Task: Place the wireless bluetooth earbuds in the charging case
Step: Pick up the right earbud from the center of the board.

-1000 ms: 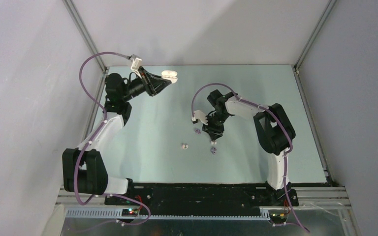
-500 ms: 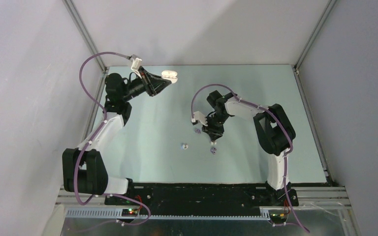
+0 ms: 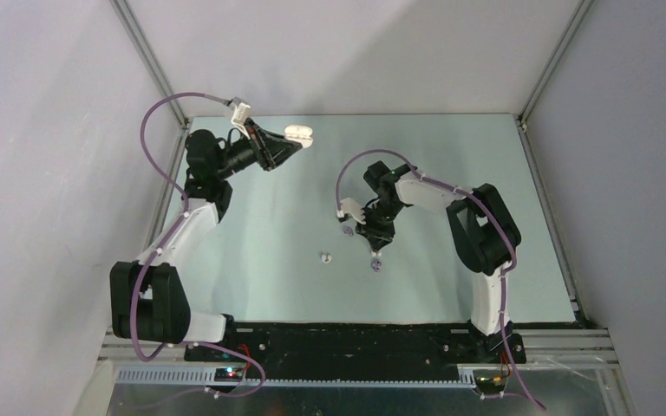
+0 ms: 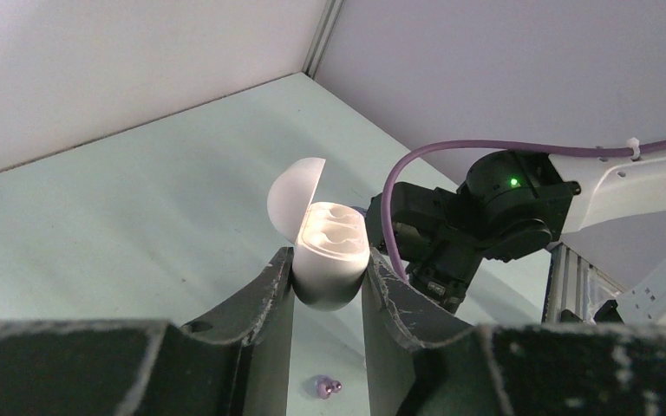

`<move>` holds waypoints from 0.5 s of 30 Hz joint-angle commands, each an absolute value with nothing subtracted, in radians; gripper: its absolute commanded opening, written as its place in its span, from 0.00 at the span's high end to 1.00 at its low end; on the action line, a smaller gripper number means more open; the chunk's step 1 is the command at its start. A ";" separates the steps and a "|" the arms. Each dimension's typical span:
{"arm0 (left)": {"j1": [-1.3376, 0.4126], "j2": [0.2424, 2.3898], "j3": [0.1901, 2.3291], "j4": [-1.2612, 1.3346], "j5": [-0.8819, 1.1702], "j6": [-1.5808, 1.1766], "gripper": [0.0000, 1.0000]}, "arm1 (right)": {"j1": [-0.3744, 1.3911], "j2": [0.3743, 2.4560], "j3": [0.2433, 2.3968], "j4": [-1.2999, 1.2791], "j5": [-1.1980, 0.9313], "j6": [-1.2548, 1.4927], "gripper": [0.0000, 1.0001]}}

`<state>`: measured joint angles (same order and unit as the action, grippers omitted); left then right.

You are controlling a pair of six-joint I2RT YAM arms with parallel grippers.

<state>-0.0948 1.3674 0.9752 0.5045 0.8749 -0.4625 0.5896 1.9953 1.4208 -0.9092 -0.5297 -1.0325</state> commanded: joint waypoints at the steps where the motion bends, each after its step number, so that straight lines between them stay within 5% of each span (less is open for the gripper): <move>1: -0.087 1.334 0.961 0.523 0.881 -0.446 1.00 | 0.607 1.969 1.405 -0.926 -0.533 -1.024 0.74; 15: -0.088 1.319 0.935 0.530 0.882 -0.440 1.00 | 0.602 1.934 1.419 -0.960 -0.515 -0.987 1.00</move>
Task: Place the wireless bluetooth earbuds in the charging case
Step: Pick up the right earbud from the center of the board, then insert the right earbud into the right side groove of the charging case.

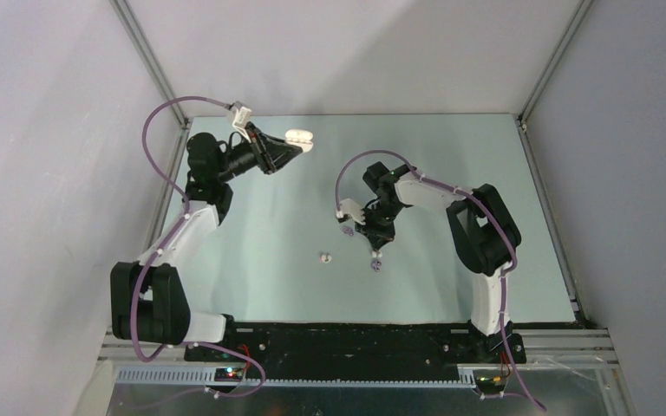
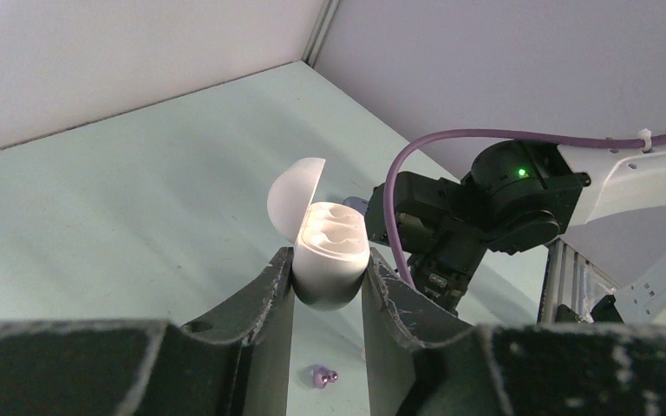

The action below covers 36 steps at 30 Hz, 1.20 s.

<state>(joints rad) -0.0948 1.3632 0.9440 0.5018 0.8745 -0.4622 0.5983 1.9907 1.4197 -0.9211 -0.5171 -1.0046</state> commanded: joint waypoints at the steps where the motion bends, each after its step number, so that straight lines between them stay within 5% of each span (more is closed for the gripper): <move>1: -0.088 1.320 0.932 0.534 0.888 -0.439 1.00 | 0.595 1.915 1.426 -0.967 -0.503 -0.989 1.00; 11: -0.098 1.416 0.924 0.657 0.964 -0.442 1.00 | 0.546 1.716 1.692 -1.099 -0.435 -1.079 1.00; 27: -0.212 1.477 0.915 0.809 1.007 -0.443 1.00 | 0.684 1.488 1.570 -0.331 -0.302 -0.894 1.00; 36: -0.220 1.469 0.915 0.813 1.011 -0.441 1.00 | 0.710 1.546 1.614 -0.270 -0.314 -0.864 1.00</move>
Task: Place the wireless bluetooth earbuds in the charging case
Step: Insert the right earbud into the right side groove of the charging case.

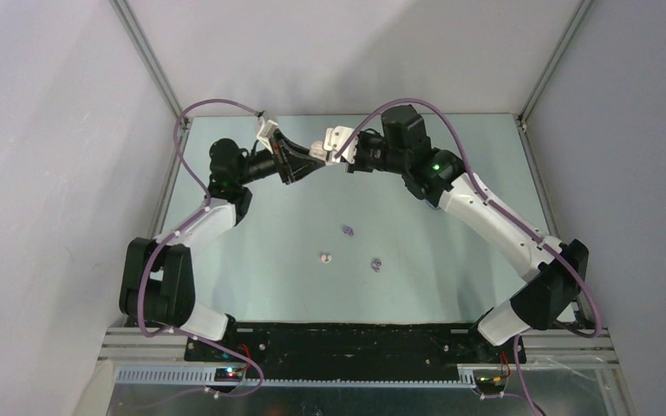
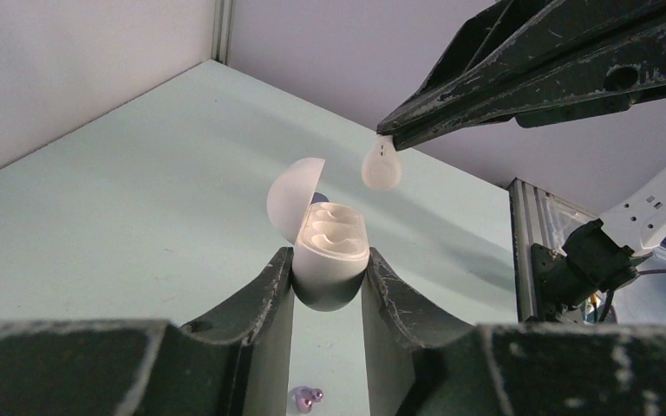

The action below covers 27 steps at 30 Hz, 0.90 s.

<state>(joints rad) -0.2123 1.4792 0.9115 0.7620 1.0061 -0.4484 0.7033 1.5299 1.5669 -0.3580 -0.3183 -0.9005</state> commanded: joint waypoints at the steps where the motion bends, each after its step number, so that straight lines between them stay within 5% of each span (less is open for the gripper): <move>1: -0.220 1.471 0.917 0.813 1.012 -0.443 1.00 | 0.713 1.550 1.616 -0.264 -0.317 -0.863 1.00; 27: -0.206 1.507 0.961 0.856 0.994 -0.582 1.00 | 0.739 1.582 1.577 -0.209 -0.275 -0.901 1.00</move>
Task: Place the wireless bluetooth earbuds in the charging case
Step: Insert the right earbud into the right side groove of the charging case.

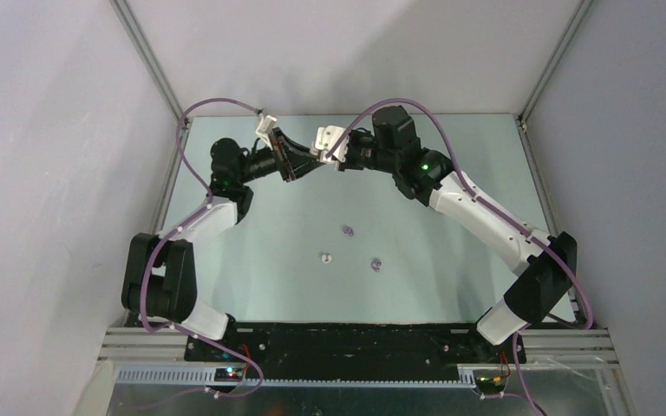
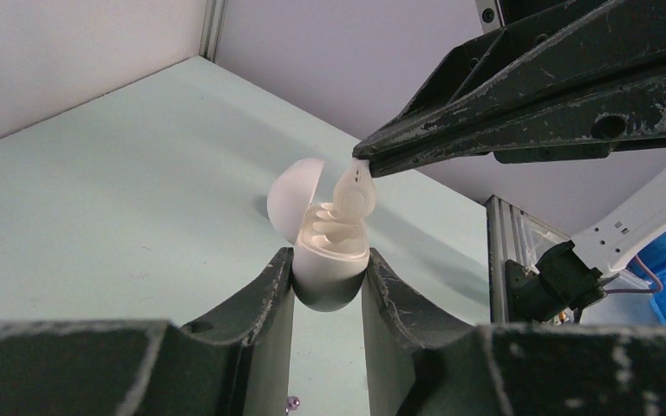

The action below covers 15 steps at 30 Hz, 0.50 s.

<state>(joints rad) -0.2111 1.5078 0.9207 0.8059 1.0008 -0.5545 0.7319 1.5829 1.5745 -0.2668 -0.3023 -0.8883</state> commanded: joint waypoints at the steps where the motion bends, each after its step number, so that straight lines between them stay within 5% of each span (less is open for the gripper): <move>1: -0.205 1.507 0.961 0.856 0.993 -0.584 1.00 | 0.739 1.582 1.575 -0.205 -0.265 -0.900 1.00; 15: -0.199 1.496 0.964 0.866 0.970 -0.642 1.00 | 0.748 1.572 1.538 -0.190 -0.240 -0.892 1.00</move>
